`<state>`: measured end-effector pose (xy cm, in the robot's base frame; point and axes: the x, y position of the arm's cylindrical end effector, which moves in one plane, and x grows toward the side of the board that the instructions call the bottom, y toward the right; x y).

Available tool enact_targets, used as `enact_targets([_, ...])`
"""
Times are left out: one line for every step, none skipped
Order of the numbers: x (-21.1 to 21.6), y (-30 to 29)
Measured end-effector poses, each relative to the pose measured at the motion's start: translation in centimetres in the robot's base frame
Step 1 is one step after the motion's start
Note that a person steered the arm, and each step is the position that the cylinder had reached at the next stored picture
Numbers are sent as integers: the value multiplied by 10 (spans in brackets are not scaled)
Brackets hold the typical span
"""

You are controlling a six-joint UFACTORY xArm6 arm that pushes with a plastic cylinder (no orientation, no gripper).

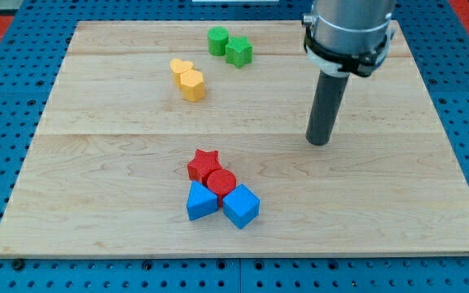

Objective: Slide the blue cube and blue triangle left a bit

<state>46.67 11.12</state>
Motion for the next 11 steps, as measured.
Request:
enact_targets([12,-11])
enact_targets([29,-39])
enact_targets([59,-59])
enact_targets([82,-52])
enact_targets([113,-67])
enact_targets([117,-109])
enact_targets([104,-152])
enact_targets([97,-172])
enact_targets([96,-184])
enact_targets([95,-204])
enact_targets([93,-231])
